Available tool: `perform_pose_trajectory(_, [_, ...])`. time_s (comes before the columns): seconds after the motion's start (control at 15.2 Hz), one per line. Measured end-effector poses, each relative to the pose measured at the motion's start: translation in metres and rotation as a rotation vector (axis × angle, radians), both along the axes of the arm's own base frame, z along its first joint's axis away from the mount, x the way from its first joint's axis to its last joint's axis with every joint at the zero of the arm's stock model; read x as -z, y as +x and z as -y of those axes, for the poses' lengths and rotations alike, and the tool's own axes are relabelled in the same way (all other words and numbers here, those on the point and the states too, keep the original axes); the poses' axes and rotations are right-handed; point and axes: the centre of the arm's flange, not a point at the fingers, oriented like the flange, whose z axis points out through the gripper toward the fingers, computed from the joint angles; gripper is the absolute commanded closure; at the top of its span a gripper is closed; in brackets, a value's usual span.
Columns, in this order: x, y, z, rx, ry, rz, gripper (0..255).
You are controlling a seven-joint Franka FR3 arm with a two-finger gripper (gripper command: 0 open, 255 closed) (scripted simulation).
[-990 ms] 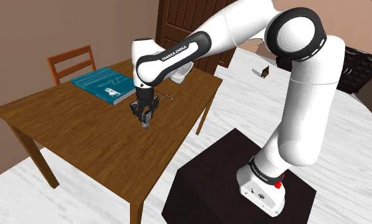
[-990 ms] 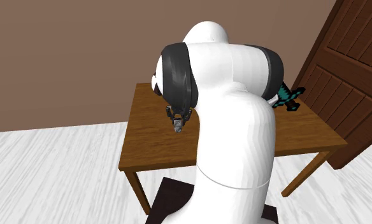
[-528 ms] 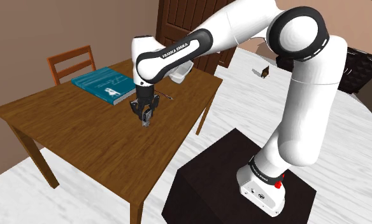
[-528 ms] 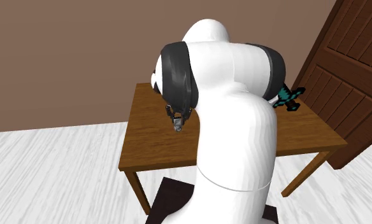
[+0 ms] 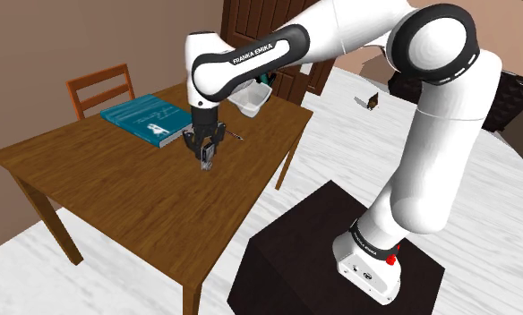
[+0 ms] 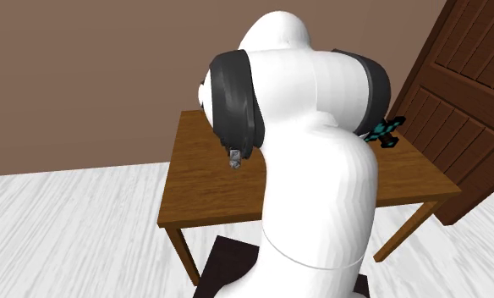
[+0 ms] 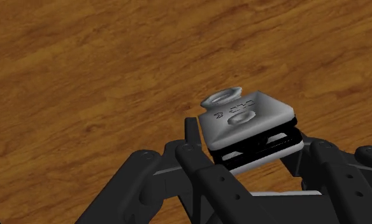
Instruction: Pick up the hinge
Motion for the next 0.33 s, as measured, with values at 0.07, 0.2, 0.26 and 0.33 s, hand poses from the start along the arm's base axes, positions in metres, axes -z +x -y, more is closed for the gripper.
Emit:
perform_pose_trajectory(0.07, [-0.004, 0.001, -0.001, 0.0, 0.0, 0.0, 255])
perform_pose_trajectory(0.2, [-0.015, 0.0, 0.0, 0.0, 0.0, 0.0, 255])
perform_pose_trajectory(0.26, [-0.02, 0.0, 0.001, 0.0, 0.0, 0.0, 255])
perform_pose_trajectory(0.33, [-0.023, -0.001, 0.0, 0.0, 0.0, 0.0, 255])
